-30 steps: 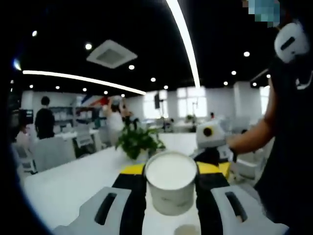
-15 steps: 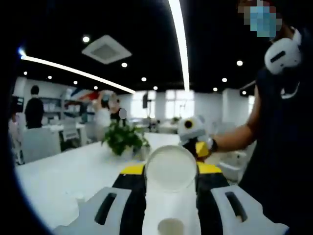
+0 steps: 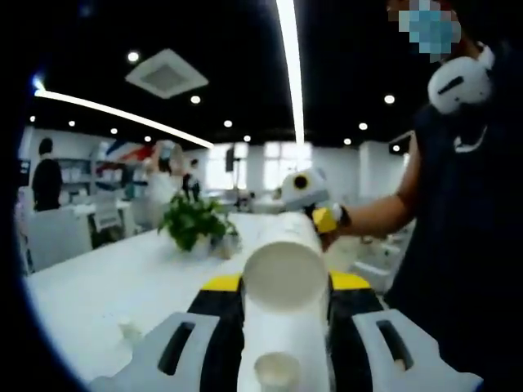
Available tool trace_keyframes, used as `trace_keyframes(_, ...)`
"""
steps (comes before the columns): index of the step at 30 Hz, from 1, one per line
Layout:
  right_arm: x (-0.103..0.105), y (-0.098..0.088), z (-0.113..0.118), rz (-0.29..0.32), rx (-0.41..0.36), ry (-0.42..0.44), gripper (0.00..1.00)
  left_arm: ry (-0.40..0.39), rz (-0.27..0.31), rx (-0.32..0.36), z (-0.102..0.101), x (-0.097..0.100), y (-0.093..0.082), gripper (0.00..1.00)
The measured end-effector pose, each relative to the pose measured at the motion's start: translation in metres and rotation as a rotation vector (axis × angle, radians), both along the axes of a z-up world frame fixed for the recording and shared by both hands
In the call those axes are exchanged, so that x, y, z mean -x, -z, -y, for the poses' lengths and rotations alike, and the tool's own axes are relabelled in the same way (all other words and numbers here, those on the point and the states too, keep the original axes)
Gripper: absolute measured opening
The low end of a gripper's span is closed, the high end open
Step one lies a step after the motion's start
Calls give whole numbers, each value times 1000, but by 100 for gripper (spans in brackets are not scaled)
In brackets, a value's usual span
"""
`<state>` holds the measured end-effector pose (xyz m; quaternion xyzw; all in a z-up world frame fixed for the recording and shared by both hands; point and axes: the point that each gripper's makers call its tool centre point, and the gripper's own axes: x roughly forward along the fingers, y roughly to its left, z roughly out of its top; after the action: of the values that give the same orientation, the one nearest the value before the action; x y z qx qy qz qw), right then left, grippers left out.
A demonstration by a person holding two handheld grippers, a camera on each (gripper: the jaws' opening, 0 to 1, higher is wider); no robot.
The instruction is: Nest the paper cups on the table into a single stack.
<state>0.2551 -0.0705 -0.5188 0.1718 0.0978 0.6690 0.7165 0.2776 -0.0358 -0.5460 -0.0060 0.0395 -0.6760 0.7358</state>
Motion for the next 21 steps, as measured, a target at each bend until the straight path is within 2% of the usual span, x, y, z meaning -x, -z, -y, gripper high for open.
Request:
trace_keyframes(4,0,-6,-1,13,19,-2,0,-27,0,1,0,-2,-3,37)
trace_keyframes(5,1,-10,-1,30,22,-6,0,-42,-16,-15,-2,-4,-1,38)
trace_keyframes(6,0,-14,-1,30,25,-6,0,-46,-22,-20,-3,-4,0,43)
trace_keyframes(7,0,-16,-1,29,35,-7,0,-74,-29,-29,-5,-7,1,56)
trace_keyframes(9,-4,-22,2,68,66,12,0,-156,-23,-26,-8,-20,0,85)
trace_keyframes(10,-6,-27,4,88,85,21,0,-179,-49,-28,-10,-21,1,99)
trace_keyframes(12,-8,-33,7,117,126,28,0,-198,-49,-51,-17,-22,4,96)
trace_keyframes(13,-9,-35,8,131,141,29,0,-239,-51,-46,-22,-27,3,100)
trace_keyframes(17,-6,-44,13,183,235,-10,0,-320,-72,-72,-43,-33,14,99)
trace_keyframes(18,-5,-42,14,180,277,-16,0,-342,-70,-82,-48,-34,16,99)
trace_keyframes(21,-5,-43,14,231,382,-30,0,-385,-62,-105,-62,-34,22,99)
